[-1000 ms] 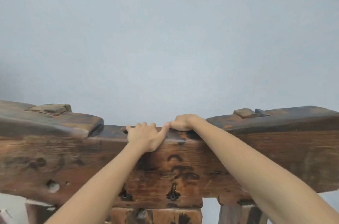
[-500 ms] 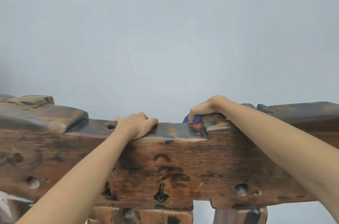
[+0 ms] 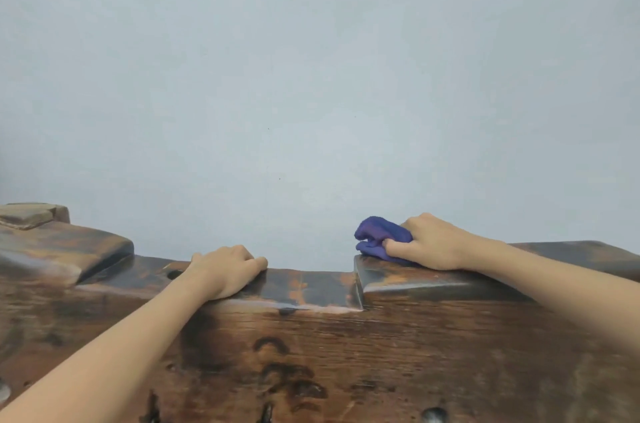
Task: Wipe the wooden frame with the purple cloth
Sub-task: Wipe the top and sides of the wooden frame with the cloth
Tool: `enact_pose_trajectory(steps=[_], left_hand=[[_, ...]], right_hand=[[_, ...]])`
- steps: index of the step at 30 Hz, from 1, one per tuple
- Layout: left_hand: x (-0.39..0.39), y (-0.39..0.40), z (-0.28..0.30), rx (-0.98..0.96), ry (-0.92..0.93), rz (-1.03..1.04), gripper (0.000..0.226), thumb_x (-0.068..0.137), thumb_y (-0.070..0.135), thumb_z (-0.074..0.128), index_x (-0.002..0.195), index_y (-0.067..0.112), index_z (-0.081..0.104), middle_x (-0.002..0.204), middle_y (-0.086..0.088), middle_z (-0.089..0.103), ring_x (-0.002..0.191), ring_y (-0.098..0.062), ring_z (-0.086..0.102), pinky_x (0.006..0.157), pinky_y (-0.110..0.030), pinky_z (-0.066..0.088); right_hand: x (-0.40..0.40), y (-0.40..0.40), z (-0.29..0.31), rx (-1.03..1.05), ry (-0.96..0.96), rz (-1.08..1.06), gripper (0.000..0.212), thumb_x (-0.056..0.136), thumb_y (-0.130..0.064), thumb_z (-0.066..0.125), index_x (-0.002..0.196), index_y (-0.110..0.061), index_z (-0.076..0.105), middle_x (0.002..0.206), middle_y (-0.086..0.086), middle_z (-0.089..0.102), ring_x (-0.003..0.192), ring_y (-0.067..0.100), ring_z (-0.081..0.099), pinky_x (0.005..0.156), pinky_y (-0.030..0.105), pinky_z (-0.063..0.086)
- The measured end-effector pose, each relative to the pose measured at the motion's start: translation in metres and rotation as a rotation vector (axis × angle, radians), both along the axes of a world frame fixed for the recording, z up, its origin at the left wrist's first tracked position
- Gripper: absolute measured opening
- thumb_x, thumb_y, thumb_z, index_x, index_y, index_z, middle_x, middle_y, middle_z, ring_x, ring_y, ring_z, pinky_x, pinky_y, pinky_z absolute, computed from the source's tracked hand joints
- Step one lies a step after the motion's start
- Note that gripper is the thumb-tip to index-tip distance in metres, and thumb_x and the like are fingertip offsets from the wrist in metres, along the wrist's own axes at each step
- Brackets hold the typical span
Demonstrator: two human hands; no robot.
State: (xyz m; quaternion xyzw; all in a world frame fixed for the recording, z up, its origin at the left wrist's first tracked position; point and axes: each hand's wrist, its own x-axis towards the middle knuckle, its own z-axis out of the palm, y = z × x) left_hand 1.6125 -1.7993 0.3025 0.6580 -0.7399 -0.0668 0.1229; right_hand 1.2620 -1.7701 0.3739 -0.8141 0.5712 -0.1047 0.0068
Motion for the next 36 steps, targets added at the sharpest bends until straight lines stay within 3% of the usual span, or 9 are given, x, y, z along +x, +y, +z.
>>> enact_pose_trajectory(steps=[9,15,18,21,24,26,29,32,36], left_hand=[[0.006,-0.011,-0.002,0.029,-0.077,-0.026,0.047,0.094,0.053,0.028,0.087,0.020,0.061,0.096,0.003,0.066,0.094,-0.020,0.061,0.096,-0.042,0.045],[-0.013,0.002,0.004,-0.042,0.011,-0.070,0.051,0.094,0.061,0.032,0.086,0.023,0.065,0.093,0.003,0.072,0.088,-0.015,0.066,0.087,-0.038,0.050],[-0.061,0.025,0.001,-0.158,0.165,-0.193,0.067,0.079,0.083,0.027,0.121,0.042,0.059,0.114,0.012,0.065,0.107,-0.012,0.063,0.096,-0.039,0.045],[-0.139,0.042,0.001,-0.133,0.371,-0.427,0.077,0.080,0.087,0.018,0.145,0.053,0.039,0.139,0.015,0.055,0.131,-0.010,0.049,0.110,-0.040,0.035],[-0.173,0.050,0.005,-0.151,0.500,-0.566,0.070,0.086,0.080,0.025,0.145,0.050,0.047,0.146,0.023,0.052,0.137,-0.002,0.044,0.118,-0.039,0.031],[-0.172,0.048,0.007,-0.166,0.454,-0.569,0.064,0.087,0.075,0.033,0.141,0.046,0.053,0.137,0.020,0.058,0.129,-0.003,0.050,0.113,-0.039,0.035],[-0.172,0.045,0.006,-0.178,0.425,-0.576,0.059,0.089,0.068,0.038,0.140,0.043,0.055,0.132,0.017,0.060,0.125,-0.004,0.052,0.110,-0.038,0.037],[-0.173,0.046,0.008,-0.221,0.380,-0.586,0.068,0.087,0.075,0.032,0.141,0.041,0.055,0.133,0.019,0.060,0.125,-0.001,0.052,0.109,-0.035,0.038],[-0.170,0.047,0.010,-0.256,0.315,-0.573,0.068,0.091,0.073,0.025,0.142,0.040,0.055,0.138,0.020,0.059,0.127,0.000,0.051,0.110,-0.036,0.039]], right_hand=[[-0.090,0.045,0.012,-0.375,-0.089,0.263,0.013,0.073,-0.029,0.070,0.084,-0.022,0.073,0.057,-0.012,0.063,0.052,0.010,0.057,0.052,0.018,0.042],[-0.225,0.028,0.033,-0.259,0.062,-0.422,0.015,0.088,-0.017,0.068,0.075,-0.024,0.068,0.076,0.003,0.073,0.078,0.029,0.063,0.074,0.040,0.051],[-0.260,0.009,0.038,0.110,-0.050,-0.706,0.018,0.090,-0.020,0.057,0.093,-0.013,0.073,0.090,0.015,0.073,0.080,0.030,0.062,0.071,0.036,0.048],[-0.279,0.008,0.009,0.410,-0.383,-0.720,0.025,0.101,-0.010,0.045,0.095,-0.008,0.069,0.086,0.013,0.059,0.076,0.024,0.052,0.060,0.030,0.040],[-0.305,0.009,-0.026,0.125,-0.482,-0.822,0.037,0.101,0.018,0.042,0.078,-0.001,0.064,0.105,0.015,0.050,0.099,0.026,0.041,0.093,0.029,0.038],[-0.307,0.005,-0.027,0.207,-0.503,-0.660,0.047,0.098,0.023,0.044,0.073,-0.012,0.061,0.089,0.001,0.065,0.082,0.013,0.056,0.100,0.034,0.045],[-0.288,-0.010,-0.004,0.339,-0.529,-0.448,0.014,0.096,0.004,0.061,0.096,0.006,0.076,0.095,0.004,0.073,0.069,-0.001,0.065,0.080,0.031,0.046],[-0.253,-0.019,0.031,0.588,-0.646,-0.500,0.058,0.049,-0.028,0.087,0.099,0.001,0.078,0.096,0.020,0.074,0.073,0.030,0.067,0.071,0.032,0.051],[-0.156,-0.015,0.057,0.635,-0.281,-0.321,0.021,0.078,-0.032,0.070,0.072,-0.012,0.066,0.069,0.011,0.065,0.054,0.021,0.055,0.057,0.026,0.044]])
